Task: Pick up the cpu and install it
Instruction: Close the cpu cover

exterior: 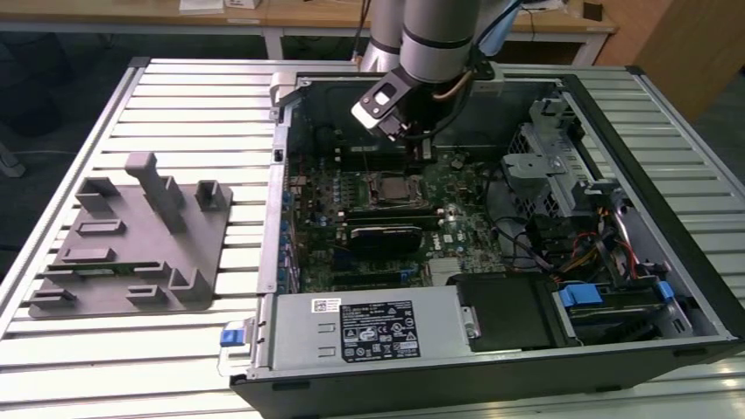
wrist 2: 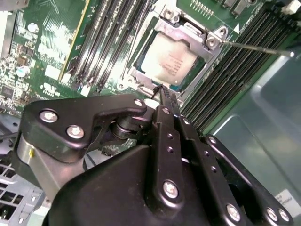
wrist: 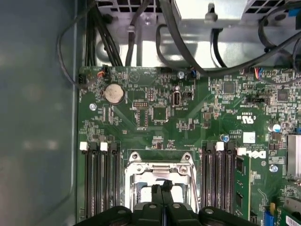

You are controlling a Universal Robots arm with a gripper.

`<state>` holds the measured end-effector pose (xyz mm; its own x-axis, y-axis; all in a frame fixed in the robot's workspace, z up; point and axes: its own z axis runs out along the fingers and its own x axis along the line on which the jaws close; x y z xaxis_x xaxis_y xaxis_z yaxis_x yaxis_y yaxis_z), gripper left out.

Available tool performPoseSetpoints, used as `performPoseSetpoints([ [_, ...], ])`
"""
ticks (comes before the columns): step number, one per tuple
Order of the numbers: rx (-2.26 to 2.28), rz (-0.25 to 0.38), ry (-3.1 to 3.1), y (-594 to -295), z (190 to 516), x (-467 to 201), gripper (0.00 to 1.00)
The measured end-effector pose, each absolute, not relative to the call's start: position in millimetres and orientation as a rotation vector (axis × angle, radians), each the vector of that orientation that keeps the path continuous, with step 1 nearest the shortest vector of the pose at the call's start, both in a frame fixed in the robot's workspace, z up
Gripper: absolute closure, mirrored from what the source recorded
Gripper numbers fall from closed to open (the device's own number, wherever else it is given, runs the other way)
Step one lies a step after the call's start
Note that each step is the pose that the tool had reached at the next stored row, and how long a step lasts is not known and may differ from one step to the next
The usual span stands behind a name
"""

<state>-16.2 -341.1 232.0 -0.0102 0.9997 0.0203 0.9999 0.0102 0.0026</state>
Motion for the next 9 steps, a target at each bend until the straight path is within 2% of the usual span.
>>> performPoseSetpoints([
  [9,-2.201,-0.025,-2.224,-343.2,222.8,-25.9,0.89],
])
